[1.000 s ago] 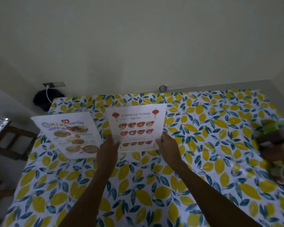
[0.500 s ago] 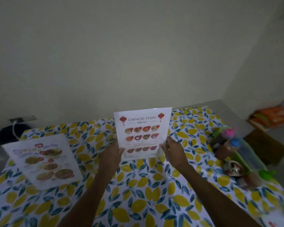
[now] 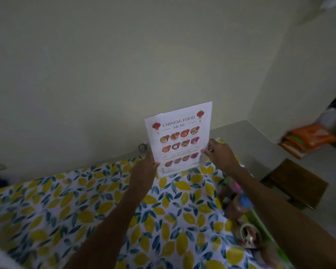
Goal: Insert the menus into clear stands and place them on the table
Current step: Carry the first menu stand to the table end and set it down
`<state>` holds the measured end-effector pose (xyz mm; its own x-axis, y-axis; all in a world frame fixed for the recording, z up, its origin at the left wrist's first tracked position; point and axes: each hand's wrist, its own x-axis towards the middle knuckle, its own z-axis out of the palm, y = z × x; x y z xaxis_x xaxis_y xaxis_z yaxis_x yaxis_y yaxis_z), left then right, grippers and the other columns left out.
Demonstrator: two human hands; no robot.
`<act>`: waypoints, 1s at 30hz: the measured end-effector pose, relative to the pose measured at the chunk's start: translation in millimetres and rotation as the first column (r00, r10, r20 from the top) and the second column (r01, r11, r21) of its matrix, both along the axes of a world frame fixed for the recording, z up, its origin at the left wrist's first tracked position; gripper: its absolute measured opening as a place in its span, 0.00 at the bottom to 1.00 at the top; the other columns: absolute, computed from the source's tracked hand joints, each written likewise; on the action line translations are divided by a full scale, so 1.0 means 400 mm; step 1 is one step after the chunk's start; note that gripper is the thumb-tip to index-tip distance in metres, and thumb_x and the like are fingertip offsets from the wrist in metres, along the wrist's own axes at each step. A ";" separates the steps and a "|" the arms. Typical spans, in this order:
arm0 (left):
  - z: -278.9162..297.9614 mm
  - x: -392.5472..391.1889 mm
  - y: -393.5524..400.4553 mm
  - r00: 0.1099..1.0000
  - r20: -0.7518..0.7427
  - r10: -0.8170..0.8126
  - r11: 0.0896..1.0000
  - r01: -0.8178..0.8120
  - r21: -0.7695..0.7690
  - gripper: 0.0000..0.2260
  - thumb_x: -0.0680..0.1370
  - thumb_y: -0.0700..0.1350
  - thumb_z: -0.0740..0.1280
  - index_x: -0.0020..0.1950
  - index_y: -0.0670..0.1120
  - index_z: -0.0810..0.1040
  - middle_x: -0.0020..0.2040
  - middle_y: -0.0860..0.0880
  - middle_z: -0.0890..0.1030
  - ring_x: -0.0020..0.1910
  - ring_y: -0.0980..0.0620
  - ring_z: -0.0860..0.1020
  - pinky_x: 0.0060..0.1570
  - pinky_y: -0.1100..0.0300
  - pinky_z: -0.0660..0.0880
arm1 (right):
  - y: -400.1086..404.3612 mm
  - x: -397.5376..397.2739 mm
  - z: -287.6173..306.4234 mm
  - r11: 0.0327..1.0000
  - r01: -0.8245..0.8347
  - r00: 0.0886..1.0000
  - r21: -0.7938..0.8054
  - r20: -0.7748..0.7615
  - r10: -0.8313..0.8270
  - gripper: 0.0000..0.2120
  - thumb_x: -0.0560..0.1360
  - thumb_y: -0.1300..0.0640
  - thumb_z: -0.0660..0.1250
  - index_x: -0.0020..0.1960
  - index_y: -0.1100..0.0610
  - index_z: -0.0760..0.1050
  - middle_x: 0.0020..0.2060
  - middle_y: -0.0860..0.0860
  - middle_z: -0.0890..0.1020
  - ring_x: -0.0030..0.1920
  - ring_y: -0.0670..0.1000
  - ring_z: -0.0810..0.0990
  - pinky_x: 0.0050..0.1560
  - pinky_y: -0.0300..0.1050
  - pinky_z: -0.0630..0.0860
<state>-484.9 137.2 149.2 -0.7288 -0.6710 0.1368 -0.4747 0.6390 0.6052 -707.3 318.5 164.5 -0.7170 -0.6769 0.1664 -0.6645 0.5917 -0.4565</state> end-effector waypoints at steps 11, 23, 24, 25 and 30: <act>-0.145 -0.469 0.058 0.991 0.130 0.033 0.999 -0.031 -0.015 0.12 0.80 0.49 0.65 0.57 0.43 0.73 0.42 0.45 0.82 0.40 0.44 0.82 0.40 0.47 0.80 | 0.053 -0.481 -0.171 0.998 -0.019 0.990 0.065 0.139 0.009 0.15 0.76 0.47 0.69 0.48 0.59 0.75 0.43 0.58 0.85 0.43 0.61 0.84 0.42 0.51 0.80; -0.313 -0.620 0.049 0.953 0.292 0.082 0.994 -0.098 0.041 0.13 0.80 0.51 0.63 0.60 0.44 0.71 0.48 0.44 0.84 0.43 0.43 0.82 0.38 0.45 0.81 | 0.034 -0.597 -0.354 0.997 -0.012 0.963 0.071 0.269 -0.008 0.12 0.78 0.51 0.66 0.52 0.60 0.74 0.44 0.58 0.84 0.44 0.59 0.82 0.42 0.47 0.74; -0.322 -0.622 0.048 0.954 0.288 0.086 0.994 -0.103 0.043 0.13 0.81 0.51 0.63 0.60 0.44 0.71 0.48 0.44 0.84 0.43 0.43 0.82 0.38 0.45 0.81 | 0.033 -0.598 -0.368 0.998 -0.001 0.962 0.060 0.271 -0.015 0.12 0.78 0.51 0.66 0.52 0.60 0.73 0.43 0.58 0.83 0.43 0.59 0.82 0.41 0.46 0.73; -0.332 -0.622 0.046 0.957 0.277 0.088 0.994 -0.104 0.044 0.13 0.81 0.51 0.62 0.60 0.45 0.71 0.49 0.44 0.84 0.44 0.43 0.82 0.38 0.44 0.81 | 0.032 -0.599 -0.380 0.999 0.008 0.962 0.050 0.272 -0.021 0.12 0.78 0.51 0.66 0.51 0.60 0.73 0.43 0.58 0.83 0.42 0.59 0.82 0.40 0.46 0.73; -0.349 -0.617 0.052 0.964 0.239 0.115 0.991 -0.127 0.035 0.09 0.81 0.52 0.62 0.55 0.47 0.70 0.45 0.45 0.83 0.40 0.45 0.82 0.35 0.45 0.80 | 0.040 -0.593 -0.395 0.999 0.036 0.955 -0.011 0.295 -0.031 0.12 0.79 0.49 0.65 0.53 0.58 0.74 0.44 0.57 0.84 0.42 0.58 0.83 0.44 0.54 0.80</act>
